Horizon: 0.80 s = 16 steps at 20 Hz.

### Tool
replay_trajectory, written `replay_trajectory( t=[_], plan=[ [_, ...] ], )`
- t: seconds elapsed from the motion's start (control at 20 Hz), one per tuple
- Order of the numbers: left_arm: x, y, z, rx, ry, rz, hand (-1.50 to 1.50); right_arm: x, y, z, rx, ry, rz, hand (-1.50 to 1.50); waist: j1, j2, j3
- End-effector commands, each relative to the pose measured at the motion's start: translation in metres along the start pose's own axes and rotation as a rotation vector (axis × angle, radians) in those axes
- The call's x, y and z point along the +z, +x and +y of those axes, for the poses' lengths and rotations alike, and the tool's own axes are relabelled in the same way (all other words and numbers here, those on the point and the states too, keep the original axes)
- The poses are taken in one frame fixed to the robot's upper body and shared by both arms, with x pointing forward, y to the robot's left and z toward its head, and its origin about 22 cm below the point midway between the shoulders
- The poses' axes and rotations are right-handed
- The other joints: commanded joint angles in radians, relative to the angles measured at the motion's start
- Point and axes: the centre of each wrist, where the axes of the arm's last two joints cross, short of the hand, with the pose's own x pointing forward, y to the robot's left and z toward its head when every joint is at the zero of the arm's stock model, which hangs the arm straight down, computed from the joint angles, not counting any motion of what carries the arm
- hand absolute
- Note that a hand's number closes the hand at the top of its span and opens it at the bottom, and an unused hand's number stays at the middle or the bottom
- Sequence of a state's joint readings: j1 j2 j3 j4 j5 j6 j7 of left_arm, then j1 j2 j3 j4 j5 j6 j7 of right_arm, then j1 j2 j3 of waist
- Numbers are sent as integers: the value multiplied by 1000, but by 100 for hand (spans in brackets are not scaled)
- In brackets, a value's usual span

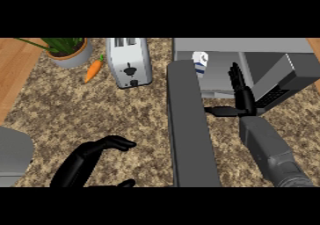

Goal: Pick up the milk, place it into the microwave and close the microwave

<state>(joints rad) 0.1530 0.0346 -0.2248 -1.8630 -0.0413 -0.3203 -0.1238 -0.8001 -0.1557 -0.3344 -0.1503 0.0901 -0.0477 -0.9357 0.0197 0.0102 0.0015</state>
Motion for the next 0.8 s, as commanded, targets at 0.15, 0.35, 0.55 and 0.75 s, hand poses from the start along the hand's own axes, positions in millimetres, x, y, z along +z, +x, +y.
replay_trajectory(
  t=[0.15, 0.35, 0.55, 0.75],
  plan=[
    [-12, -33, -7, -12, -82, 66, 150, 36, -18, -15, -27, 46, -17, -150, -29, -13, -2],
    [-35, -31, -21, -62, -103, 76, 150, 55, -21, -15, -45, 43, -15, -150, -34, -16, -3],
    [-48, -50, -39, -146, -249, 135, 150, 91, -33, -33, -30, 67, -14, -150, -55, -18, -3],
    [-41, -70, -55, -76, -288, 205, 150, 105, -23, -31, -35, 73, -46, -150, -68, -23, -5]
  ],
)
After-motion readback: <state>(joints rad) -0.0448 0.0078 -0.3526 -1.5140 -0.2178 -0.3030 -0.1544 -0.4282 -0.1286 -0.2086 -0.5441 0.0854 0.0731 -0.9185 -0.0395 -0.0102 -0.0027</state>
